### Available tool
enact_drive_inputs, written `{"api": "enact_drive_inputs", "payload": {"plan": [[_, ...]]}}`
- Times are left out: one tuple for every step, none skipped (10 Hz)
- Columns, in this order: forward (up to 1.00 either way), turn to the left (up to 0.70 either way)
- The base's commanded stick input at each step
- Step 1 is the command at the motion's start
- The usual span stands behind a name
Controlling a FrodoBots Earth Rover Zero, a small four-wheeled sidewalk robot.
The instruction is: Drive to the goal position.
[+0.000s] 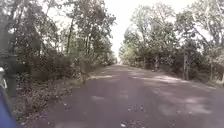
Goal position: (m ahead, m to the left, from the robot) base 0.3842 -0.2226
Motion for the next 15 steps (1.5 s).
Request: {"api": "enact_drive_inputs", "payload": {"plan": [[0.05,-0.03],[0.06,-0.03],[0.06,-0.03],[0.06,-0.03],[0.06,-0.03],[0.05,-0.03],[0.06,-0.03],[0.06,-0.03],[0.06,-0.03],[0.05,-0.03],[0.05,-0.03],[0.05,-0.03],[0.05,-0.03],[0.06,-0.03],[0.06,-0.03]]}}
